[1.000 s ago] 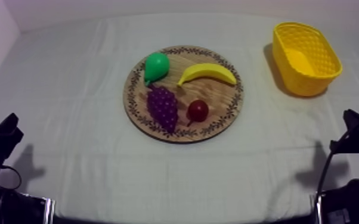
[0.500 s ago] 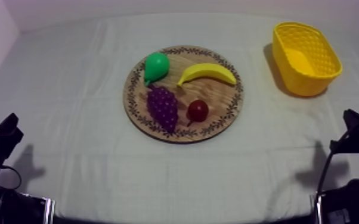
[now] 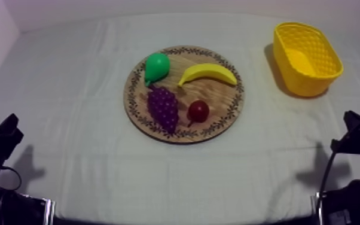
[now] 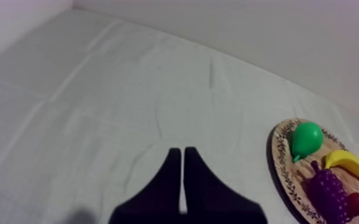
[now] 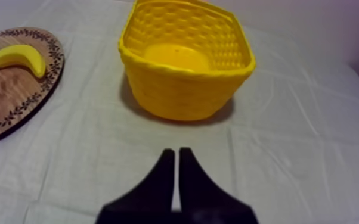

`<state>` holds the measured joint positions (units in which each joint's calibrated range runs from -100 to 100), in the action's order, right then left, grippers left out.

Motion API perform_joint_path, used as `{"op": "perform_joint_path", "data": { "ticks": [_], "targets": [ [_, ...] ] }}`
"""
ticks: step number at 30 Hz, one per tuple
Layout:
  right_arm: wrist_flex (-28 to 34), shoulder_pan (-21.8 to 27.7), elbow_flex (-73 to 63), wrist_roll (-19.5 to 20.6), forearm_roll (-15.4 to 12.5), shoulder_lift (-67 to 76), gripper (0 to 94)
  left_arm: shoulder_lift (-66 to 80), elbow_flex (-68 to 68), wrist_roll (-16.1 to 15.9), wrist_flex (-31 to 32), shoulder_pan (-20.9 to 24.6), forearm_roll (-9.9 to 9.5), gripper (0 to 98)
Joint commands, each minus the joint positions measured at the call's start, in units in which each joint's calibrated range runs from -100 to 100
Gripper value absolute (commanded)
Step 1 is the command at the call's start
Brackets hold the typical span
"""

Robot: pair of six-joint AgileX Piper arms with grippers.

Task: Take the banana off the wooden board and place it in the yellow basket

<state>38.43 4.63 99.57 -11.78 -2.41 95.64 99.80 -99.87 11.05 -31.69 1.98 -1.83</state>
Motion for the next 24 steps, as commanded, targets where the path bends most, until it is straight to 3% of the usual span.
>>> {"op": "perform_joint_path", "data": {
  "ticks": [1,9,24],
  "targets": [
    [-0.9,0.7,-0.1,-1.3,0.0,0.0,0.6,0.0,0.0,0.0,0.0,0.0,0.0,0.1],
    [-1.9,1.5,-7.8,-3.4,0.5,-7.7,0.6,0.0,0.0,0.0,0.0,0.0,0.0,0.1],
    [3.6,-0.6,-45.7,-16.1,-6.6,-44.1,0.6,0.0,0.0,0.0,0.0,0.0,0.0,0.1]
  ]
}}
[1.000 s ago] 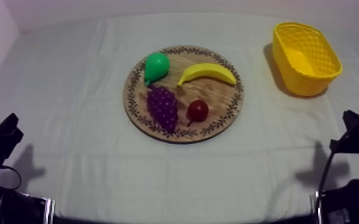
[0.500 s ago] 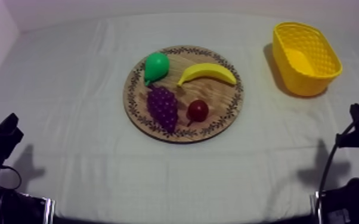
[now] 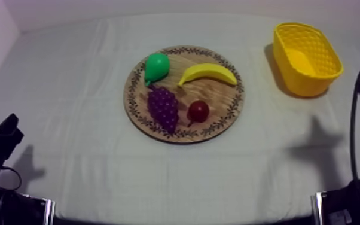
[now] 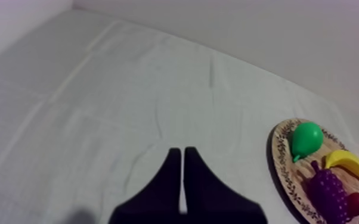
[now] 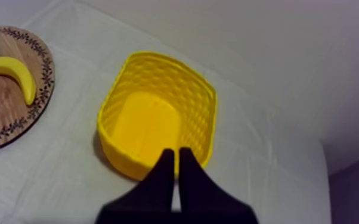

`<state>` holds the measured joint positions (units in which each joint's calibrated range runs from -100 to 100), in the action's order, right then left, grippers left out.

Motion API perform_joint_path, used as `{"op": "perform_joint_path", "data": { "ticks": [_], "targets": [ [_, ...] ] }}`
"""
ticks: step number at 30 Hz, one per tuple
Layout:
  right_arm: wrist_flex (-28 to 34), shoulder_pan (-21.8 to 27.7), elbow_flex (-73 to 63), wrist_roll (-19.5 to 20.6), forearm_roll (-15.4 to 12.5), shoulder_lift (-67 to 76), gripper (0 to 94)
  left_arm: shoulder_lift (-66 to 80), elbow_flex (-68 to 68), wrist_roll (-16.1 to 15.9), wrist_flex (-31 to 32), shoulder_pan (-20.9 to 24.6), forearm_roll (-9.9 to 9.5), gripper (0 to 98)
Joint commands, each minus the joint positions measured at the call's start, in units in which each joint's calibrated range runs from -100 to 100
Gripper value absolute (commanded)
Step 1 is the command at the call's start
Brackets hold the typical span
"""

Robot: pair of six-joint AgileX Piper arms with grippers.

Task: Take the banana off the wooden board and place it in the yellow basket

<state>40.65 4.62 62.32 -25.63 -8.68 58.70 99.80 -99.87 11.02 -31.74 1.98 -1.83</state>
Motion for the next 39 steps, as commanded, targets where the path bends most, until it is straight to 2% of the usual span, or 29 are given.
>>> {"op": "perform_joint_path", "data": {
  "ticks": [1,7,15,26,34,39],
  "targets": [
    [2.4,-1.1,-10.7,-3.1,-0.6,-8.9,0.6,0.0,0.0,0.0,0.1,0.0,0.0,0.1],
    [7.1,-5.6,-22.5,-5.6,-0.3,-19.7,0.6,0.0,0.0,0.0,0.1,0.0,0.0,0.1],
    [11.0,-14.2,-32.9,-3.7,4.1,-32.6,0.6,0.0,0.0,0.0,0.1,0.0,0.0,0.1],
    [20.0,-21.0,-44.2,-2.2,5.4,-45.4,0.6,0.0,0.0,0.0,0.1,0.0,0.0,0.1],
    [21.4,-25.9,-46.5,0.0,8.3,-53.3,0.8,0.0,0.0,0.0,0.1,0.0,0.0,0.1],
    [20.9,-27.4,-46.6,0.7,8.9,-57.0,2.2,0.0,0.0,0.0,0.1,0.0,0.0,0.1]
  ]
}}
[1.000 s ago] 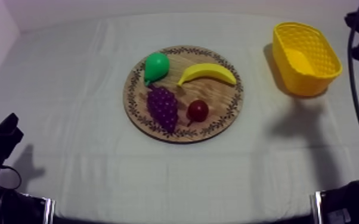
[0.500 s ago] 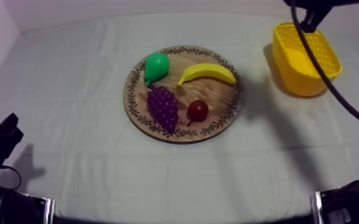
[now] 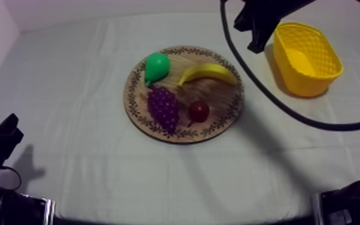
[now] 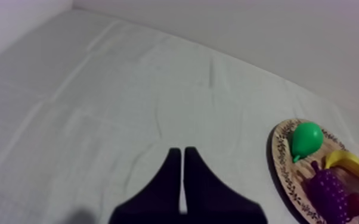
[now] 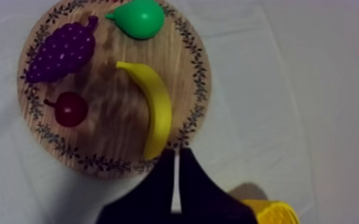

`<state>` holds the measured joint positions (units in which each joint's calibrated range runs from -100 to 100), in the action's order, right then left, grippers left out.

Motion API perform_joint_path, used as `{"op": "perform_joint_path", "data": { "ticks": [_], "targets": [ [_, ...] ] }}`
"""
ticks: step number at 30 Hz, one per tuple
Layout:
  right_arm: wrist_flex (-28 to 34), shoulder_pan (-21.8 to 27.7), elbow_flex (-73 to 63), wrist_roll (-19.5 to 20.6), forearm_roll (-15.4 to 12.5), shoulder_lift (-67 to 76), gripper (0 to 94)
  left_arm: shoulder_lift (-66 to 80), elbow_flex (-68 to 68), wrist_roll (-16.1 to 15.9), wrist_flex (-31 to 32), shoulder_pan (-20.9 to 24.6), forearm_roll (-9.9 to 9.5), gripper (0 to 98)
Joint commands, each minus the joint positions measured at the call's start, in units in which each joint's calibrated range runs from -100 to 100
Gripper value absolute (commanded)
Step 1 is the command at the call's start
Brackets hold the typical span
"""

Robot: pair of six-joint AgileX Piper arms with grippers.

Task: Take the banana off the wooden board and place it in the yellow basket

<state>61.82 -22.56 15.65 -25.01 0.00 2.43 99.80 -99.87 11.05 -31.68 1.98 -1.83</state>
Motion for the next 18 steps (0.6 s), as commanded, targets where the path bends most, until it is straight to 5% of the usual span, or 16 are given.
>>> {"op": "perform_joint_path", "data": {
  "ticks": [1,7,18],
  "targets": [
    [-0.5,-0.4,0.1,0.1,0.3,-1.3,3.4,0.0,0.0,0.0,0.0,0.0,0.0,0.1],
    [-1.4,-1.3,1.1,-1.0,-0.1,-3.1,40.0,0.0,0.0,0.0,0.0,0.0,0.0,0.1],
    [-1.7,-1.7,2.0,-2.7,-0.9,-2.9,51.1,0.0,0.0,0.0,0.0,0.0,0.0,0.1]
  ]
}}
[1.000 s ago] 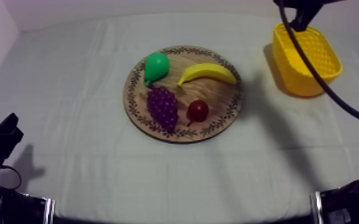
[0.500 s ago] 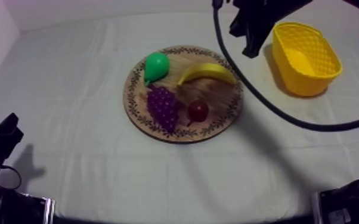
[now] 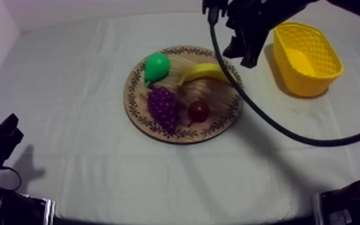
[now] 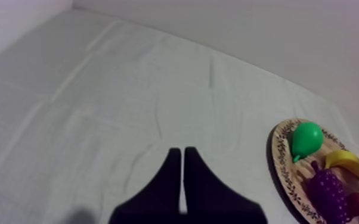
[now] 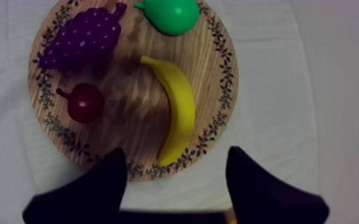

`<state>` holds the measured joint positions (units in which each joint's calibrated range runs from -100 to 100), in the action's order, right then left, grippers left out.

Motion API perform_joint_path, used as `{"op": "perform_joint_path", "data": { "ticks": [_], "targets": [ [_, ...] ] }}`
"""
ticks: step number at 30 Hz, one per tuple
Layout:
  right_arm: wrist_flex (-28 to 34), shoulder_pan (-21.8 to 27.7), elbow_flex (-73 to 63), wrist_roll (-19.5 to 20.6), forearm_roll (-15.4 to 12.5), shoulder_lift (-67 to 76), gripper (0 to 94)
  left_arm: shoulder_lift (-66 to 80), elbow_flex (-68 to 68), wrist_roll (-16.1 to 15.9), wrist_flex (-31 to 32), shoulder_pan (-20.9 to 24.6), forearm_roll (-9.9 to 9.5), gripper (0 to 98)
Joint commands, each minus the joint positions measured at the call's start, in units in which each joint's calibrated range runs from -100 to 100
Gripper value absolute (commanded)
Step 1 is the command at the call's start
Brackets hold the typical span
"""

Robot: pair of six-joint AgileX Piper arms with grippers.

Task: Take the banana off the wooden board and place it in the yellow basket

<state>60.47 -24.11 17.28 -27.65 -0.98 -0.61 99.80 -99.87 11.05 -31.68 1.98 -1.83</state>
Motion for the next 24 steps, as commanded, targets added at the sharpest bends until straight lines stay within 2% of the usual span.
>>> {"op": "perform_joint_path", "data": {
  "ticks": [1,12,24],
  "targets": [
    [-0.8,-0.2,0.7,-0.1,0.1,0.2,51.2,0.0,0.0,0.0,0.0,0.0,0.0,0.1],
    [-5.3,-0.7,3.1,0.3,1.2,-3.4,51.1,0.0,0.0,0.0,0.0,0.0,0.0,0.1],
    [-6.3,1.0,-2.1,-0.4,1.4,-13.9,49.1,0.0,0.0,0.0,0.0,0.0,0.0,0.1]
  ]
}}
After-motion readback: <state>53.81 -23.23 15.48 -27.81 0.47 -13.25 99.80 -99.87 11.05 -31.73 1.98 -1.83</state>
